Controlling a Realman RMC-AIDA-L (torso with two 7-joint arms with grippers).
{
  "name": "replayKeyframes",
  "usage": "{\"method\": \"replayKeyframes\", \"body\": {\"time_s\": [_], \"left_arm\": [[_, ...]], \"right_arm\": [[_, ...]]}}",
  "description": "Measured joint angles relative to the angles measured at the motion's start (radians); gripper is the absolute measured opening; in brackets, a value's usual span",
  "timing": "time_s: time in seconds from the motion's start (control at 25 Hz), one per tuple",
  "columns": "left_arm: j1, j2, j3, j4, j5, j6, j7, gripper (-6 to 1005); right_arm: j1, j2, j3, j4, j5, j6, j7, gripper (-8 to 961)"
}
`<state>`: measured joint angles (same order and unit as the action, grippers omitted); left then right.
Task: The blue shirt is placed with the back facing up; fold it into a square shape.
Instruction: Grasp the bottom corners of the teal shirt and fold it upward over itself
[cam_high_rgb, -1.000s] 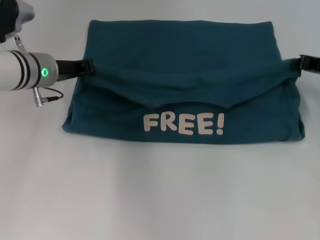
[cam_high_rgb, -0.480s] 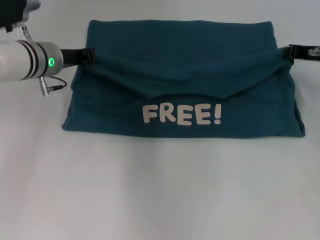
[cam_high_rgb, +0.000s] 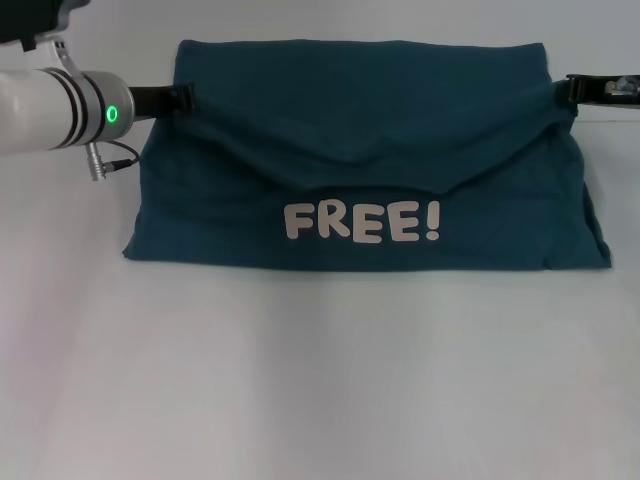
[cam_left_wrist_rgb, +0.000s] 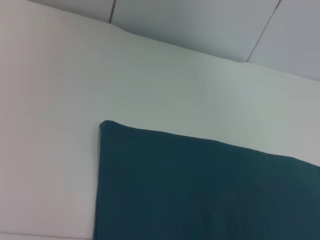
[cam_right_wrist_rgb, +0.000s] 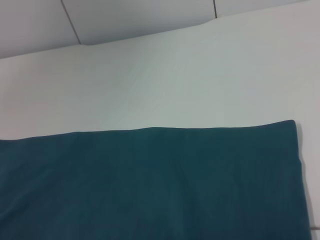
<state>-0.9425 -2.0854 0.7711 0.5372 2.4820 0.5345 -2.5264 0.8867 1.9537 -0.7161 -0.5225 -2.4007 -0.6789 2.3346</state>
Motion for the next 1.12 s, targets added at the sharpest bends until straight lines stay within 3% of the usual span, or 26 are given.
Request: {"method": "replayKeyframes", "body": {"time_s": [0.2,0.4,0.68,0.84,0.96,1.12], "left_arm": [[0.003,-0.009,0.043,-0.003,0.001,-0.024,-0.001,24],[-0.01,0.0,0.051,-0.042,0.002,-0.025,-0.008,31],[0.017,0.001,-0.004,-0.025,-0.005,0.002,-0.019,162],[0.053,-0.003,-0.024,0.033,-0.006,0.063,-0.054,237],[0.115,-0.024,-0.03,0.14,-0.03,0.141,-0.073,478],[0.214,-0.029,-0.033,0.251,-0.134,0.273,-0.071,646]], "right_arm": [[0.002,-0.008,-0.021,0.01,-0.004,-0.035,0.008,158],[0.005,-0.023,-0.071,0.013,-0.045,-0.066,0.057,174],[-0.018,-0.029,-0.057,0.005,-0.079,-0.082,0.103,197],[-0.045,-0.042,-0.032,-0.02,-0.045,-0.155,0.103,360],[-0.09,-0.043,0.015,-0.07,0.036,-0.27,0.092,491],[-0.212,-0.032,0.08,-0.131,0.267,-0.456,0.02,689]]}}
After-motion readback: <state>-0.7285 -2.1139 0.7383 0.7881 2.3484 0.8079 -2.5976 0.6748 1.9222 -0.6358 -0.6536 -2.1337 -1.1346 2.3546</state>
